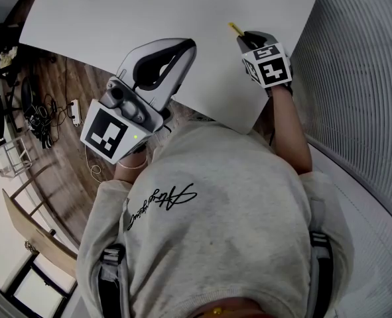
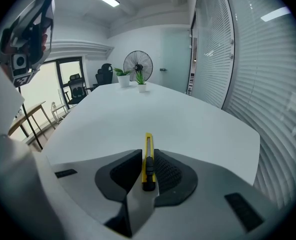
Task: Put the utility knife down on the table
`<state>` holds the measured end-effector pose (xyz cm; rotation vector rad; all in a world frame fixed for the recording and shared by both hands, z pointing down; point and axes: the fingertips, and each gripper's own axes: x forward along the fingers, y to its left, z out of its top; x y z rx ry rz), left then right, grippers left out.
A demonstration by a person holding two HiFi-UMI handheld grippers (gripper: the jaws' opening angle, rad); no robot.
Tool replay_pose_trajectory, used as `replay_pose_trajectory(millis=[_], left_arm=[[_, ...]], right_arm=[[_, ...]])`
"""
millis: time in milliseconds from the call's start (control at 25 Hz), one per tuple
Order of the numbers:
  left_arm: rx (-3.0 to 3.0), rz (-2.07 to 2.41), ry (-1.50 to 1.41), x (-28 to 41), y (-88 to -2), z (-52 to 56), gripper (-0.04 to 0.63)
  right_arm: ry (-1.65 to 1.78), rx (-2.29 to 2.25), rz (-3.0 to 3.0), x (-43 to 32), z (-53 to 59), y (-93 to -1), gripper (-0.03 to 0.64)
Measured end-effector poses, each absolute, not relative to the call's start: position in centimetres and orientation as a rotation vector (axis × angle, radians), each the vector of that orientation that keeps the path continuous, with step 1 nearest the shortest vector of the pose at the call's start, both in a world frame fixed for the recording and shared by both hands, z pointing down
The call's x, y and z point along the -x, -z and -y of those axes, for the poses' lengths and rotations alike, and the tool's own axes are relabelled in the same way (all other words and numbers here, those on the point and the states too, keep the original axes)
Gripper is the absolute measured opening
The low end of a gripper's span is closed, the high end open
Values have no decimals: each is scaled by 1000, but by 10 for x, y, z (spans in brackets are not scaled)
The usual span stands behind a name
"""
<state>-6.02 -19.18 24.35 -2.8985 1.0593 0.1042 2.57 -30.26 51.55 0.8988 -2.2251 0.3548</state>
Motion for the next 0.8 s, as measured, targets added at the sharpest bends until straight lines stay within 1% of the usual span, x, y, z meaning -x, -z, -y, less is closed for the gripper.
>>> replay_pose_trajectory(millis=[280,440,800], left_arm=[[2900,-1051,-102,59,-243,192,-12],[2903,-1039,-93,59,-245,191,-12],[2911,-1018,-90,59,-244,193,-12]], right_arm=[[-356,-912,2251,-26,302,-513,80],[-347,-924,2274,-25,300,-511,97],[-312,-953,2315,-25,298,-488,97]])
